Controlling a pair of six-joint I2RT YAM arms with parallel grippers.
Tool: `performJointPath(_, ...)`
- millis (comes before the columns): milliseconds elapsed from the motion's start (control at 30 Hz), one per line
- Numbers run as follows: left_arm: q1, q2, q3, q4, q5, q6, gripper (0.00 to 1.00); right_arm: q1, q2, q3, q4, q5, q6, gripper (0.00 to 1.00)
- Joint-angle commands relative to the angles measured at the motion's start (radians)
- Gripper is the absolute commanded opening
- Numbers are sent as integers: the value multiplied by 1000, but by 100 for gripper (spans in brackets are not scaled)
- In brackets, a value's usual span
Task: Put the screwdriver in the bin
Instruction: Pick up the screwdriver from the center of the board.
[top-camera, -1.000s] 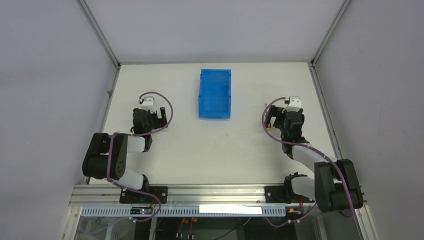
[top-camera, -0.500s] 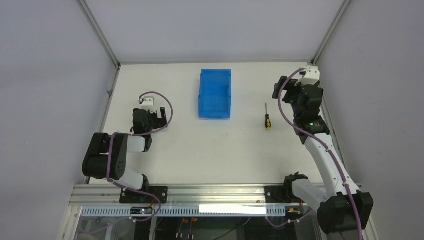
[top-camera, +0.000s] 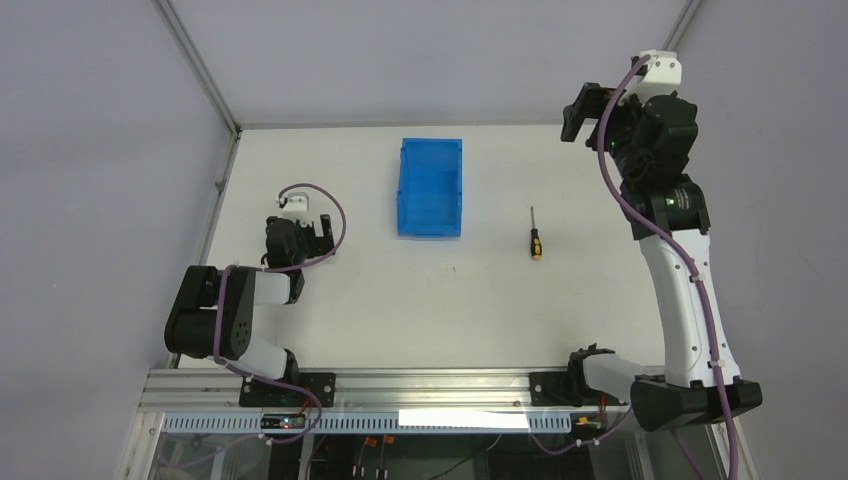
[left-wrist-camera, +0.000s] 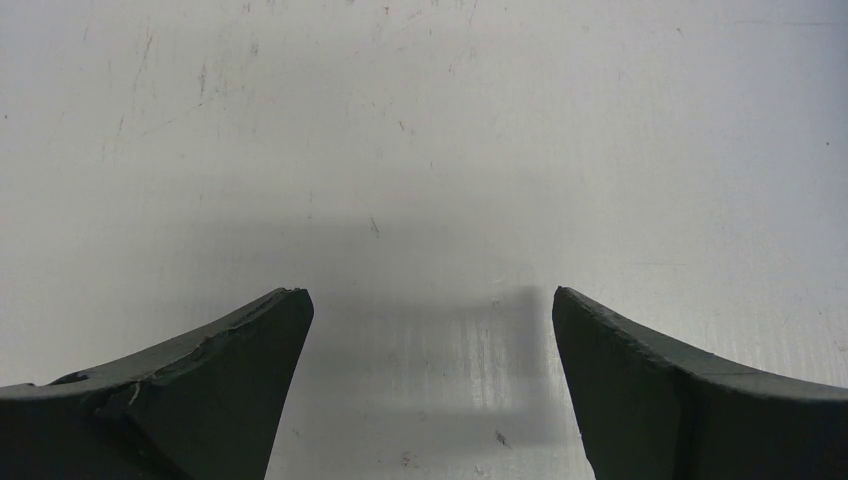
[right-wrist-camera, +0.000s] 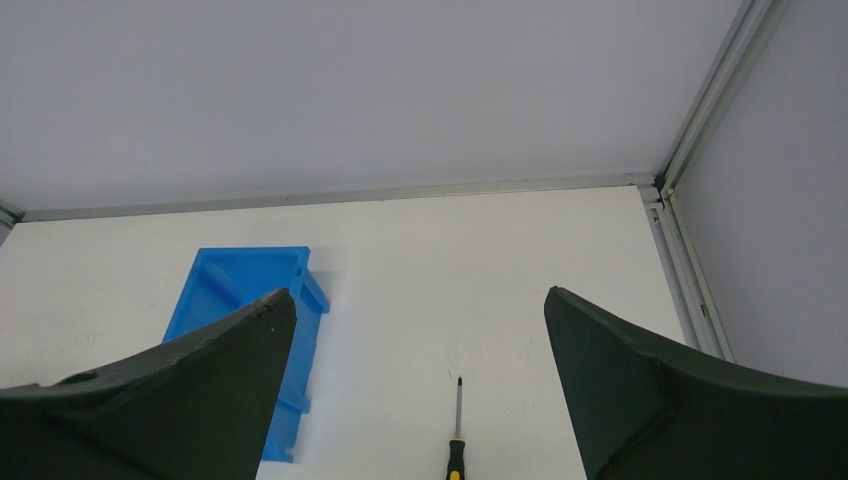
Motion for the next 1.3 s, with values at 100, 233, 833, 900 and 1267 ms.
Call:
performJointPath(100,13,-10,18,27,-1,-7,100,-2,60,169,-128,-36,-5,99)
performJointPath(233,13,-9,18,27,0,-7,100,-1,78,199,-146,-37,3,99)
performJointPath(833,12,-10,18,27,0,-8,100,-2,259,-43,-58,-57,63,99)
performJointPath(900,13,-10,18,28,-1,-8,100,-1,272,-103,-22,-47,80,99)
performJointPath(1267,12,-9,18,27,-1,-7,100,-1,348,-329,22,-12,101,99)
